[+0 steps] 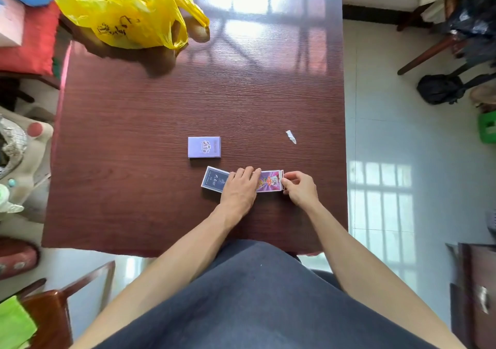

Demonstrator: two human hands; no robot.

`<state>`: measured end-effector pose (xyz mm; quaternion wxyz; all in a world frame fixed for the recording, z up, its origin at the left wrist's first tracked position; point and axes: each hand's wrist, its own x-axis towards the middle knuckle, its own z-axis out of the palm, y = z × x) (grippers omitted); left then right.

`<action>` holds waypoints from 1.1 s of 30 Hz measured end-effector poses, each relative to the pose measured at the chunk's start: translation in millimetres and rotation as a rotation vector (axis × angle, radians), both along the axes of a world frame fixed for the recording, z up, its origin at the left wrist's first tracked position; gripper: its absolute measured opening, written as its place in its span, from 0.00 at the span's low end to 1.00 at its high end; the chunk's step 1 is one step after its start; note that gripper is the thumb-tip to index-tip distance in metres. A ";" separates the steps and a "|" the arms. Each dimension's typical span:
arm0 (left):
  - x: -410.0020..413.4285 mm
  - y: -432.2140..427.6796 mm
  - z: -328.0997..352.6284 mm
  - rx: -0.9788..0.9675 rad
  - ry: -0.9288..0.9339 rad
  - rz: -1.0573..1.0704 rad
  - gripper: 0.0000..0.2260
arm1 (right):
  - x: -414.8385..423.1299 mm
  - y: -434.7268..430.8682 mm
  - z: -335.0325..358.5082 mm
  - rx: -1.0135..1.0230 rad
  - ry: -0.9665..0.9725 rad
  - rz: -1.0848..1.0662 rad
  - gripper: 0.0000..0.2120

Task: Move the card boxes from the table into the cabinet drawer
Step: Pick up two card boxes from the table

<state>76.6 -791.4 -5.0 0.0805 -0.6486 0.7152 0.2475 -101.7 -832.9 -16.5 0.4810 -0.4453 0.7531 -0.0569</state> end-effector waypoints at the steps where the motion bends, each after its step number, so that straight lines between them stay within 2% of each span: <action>1: -0.1 -0.5 0.2 0.006 0.005 0.002 0.25 | 0.2 0.2 -0.9 -0.001 0.000 -0.002 0.04; 7: -5.7 0.4 1.1 0.097 0.142 0.113 0.26 | 9.6 3.4 -0.2 -0.018 0.053 -0.032 0.09; 11: -9.8 3.1 0.0 0.088 0.154 0.154 0.24 | 15.1 11.2 1.0 -0.033 0.085 -0.085 0.07; 14: -9.9 4.9 -2.2 0.082 0.159 0.145 0.23 | 13.3 15.3 -2.7 0.001 0.000 -0.247 0.03; 18: -9.0 4.9 -4.1 0.079 0.170 0.150 0.22 | 11.9 15.7 -2.7 0.062 -0.124 -0.372 0.05; 33: -7.0 3.9 -4.5 0.082 0.197 0.158 0.24 | 4.7 11.5 5.5 0.182 -0.248 -0.422 0.03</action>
